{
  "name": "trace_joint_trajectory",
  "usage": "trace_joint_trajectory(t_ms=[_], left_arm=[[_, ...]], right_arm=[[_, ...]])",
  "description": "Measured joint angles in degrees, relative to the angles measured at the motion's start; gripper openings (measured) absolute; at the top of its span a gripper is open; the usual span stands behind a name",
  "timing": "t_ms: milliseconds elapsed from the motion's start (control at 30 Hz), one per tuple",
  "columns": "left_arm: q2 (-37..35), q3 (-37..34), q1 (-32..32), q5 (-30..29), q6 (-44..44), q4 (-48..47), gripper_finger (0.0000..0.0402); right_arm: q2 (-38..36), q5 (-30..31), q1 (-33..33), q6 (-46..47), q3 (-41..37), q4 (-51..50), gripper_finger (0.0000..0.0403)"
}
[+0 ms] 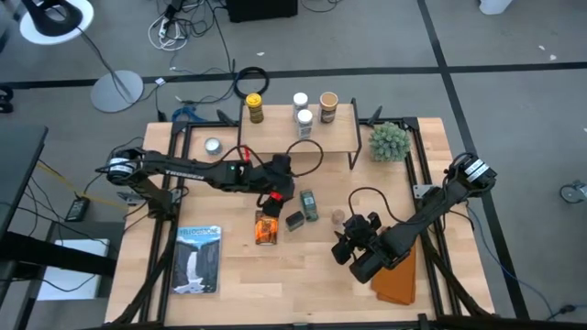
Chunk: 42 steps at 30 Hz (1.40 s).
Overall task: Shelf spices
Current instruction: Put the red can seasoning on the shelf
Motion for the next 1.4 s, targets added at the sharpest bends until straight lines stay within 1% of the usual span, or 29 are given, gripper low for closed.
trace_joint_trajectory(t_ms=[133,200,267,400,533,633,767,967,1133,1267,1400], left_arm=[[-0.3,0.0,0.0,0.2,15.2,-1.4,0.0321],[-0.1,0.0,0.0,0.3,20.5,-3.0,0.0321],[0.4,0.0,0.2,0.3,23.1,-3.8,0.0321],[1.5,0.0,0.3,-0.1,26.1,-4.3,0.0321],[2.5,0.0,0.3,-2.9,26.3,-2.8,0.0321],[2.5,0.0,0.3,-4.7,28.0,-2.1,0.0321],[2.5,0.0,0.3,-6.1,29.1,-3.3,0.0321],[2.5,0.0,0.4,-6.9,29.8,-2.4,0.0321],[2.6,0.0,2.0,-5.8,33.8,-4.3,0.0321],[4.8,0.0,3.3,-5.3,34.2,-8.0,0.0321],[8.5,0.0,3.6,-6.2,38.8,-7.7,0.0321]], right_arm=[[0.0,0.0,0.0,-0.4,0.0,0.0,0.0187],[0.0,0.0,0.0,-0.7,0.0,0.0,0.0187],[0.0,0.0,0.0,-1.0,0.0,0.0,0.0187],[0.0,0.0,0.0,-1.4,0.0,0.1,0.0187],[0.0,0.0,0.0,-1.4,0.0,0.1,0.0187],[0.0,0.0,0.0,-1.4,0.0,-0.1,0.0187],[0.0,0.0,0.0,-1.8,0.0,-0.1,0.0187],[0.1,0.0,0.0,-3.0,0.0,0.1,0.0187],[0.1,0.0,0.0,-3.0,0.0,0.1,0.0187],[0.1,0.0,0.0,-3.0,0.1,0.1,0.0187],[0.1,0.0,0.0,-3.0,0.1,0.1,0.0187]])
